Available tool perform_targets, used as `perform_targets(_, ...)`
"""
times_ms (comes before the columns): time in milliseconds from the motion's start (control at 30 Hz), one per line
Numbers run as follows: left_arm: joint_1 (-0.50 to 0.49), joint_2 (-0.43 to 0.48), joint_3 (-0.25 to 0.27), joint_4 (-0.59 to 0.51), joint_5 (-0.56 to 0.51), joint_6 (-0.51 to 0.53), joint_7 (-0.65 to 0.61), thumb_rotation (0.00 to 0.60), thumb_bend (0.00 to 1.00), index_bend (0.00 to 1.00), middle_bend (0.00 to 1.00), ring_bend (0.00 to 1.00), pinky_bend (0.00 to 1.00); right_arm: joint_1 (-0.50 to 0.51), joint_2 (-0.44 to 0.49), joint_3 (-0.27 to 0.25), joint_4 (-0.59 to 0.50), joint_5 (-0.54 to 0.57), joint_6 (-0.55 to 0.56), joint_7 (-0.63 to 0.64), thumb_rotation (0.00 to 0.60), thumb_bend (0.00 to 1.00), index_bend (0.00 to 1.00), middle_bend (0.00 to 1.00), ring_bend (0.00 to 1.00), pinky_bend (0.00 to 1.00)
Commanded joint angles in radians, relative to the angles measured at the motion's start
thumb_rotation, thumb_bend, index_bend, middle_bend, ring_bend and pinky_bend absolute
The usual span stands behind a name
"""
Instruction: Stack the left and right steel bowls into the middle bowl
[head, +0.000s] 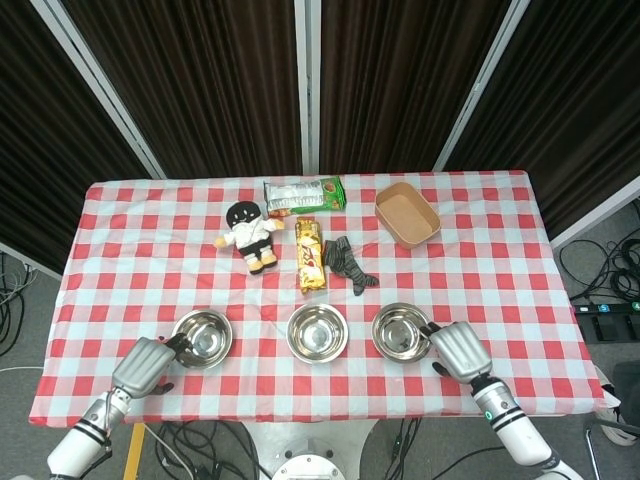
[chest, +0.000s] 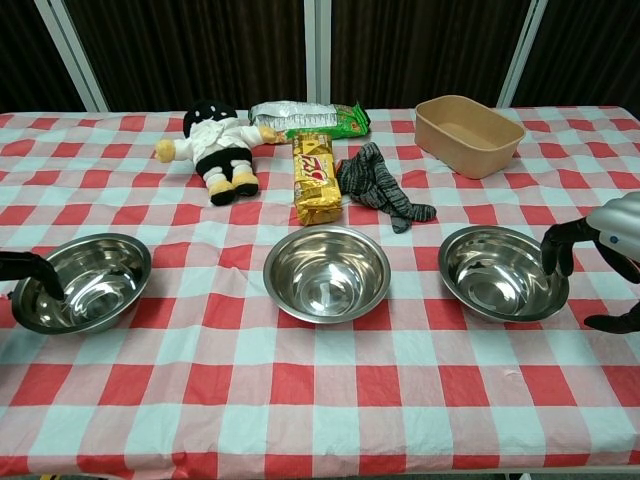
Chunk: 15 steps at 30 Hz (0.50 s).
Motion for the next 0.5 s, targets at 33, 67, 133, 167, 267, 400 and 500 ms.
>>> perform_targets(33, -0.002, -0.007, 0.001, 0.012, -0.001, 0.002, -0.006, 0.600, 0.16, 0.37, 0.37, 0.70, 0.83, 0.007, -0.009, 0.000, 0.005, -0.006, -0.002, 0.001, 0.600, 0.12, 0.41, 0.43, 0.69, 0.67)
perform_targets(67, -0.003, -0.009, 0.002, 0.016, -0.001, 0.003, -0.008, 0.600, 0.16, 0.37, 0.37, 0.70, 0.83, 0.011, -0.015, 0.000, 0.008, -0.008, -0.004, 0.001, 0.600, 0.12, 0.42, 0.43, 0.69, 0.67)
perform_targets(133, -0.004, -0.011, 0.001, 0.021, -0.003, 0.005, -0.008, 0.600, 0.17, 0.37, 0.37, 0.71, 0.84, 0.017, -0.024, 0.000, 0.011, -0.008, -0.008, -0.002, 0.600, 0.14, 0.42, 0.43, 0.69, 0.67)
perform_targets(167, -0.005, -0.013, 0.000, 0.024, -0.005, 0.006, -0.008, 0.600, 0.17, 0.37, 0.37, 0.71, 0.84, 0.020, -0.030, -0.002, 0.013, -0.008, -0.013, -0.006, 0.600, 0.15, 0.42, 0.44, 0.69, 0.67)
perform_targets(267, -0.006, -0.018, -0.001, 0.032, -0.011, 0.005, -0.009, 0.600, 0.18, 0.37, 0.38, 0.71, 0.84, 0.028, -0.049, -0.004, 0.021, -0.007, -0.018, -0.021, 0.600, 0.16, 0.42, 0.44, 0.69, 0.67)
perform_targets(400, -0.007, -0.025, -0.003, 0.041, -0.017, 0.008, -0.008, 0.600, 0.18, 0.38, 0.38, 0.72, 0.84, 0.032, -0.069, -0.003, 0.032, 0.004, -0.022, -0.030, 0.600, 0.16, 0.43, 0.44, 0.69, 0.67)
perform_targets(500, -0.007, -0.032, -0.005, 0.052, -0.020, 0.012, -0.009, 0.600, 0.19, 0.39, 0.39, 0.72, 0.84, 0.035, -0.077, 0.000, 0.037, 0.012, -0.021, -0.033, 0.600, 0.16, 0.43, 0.44, 0.69, 0.67)
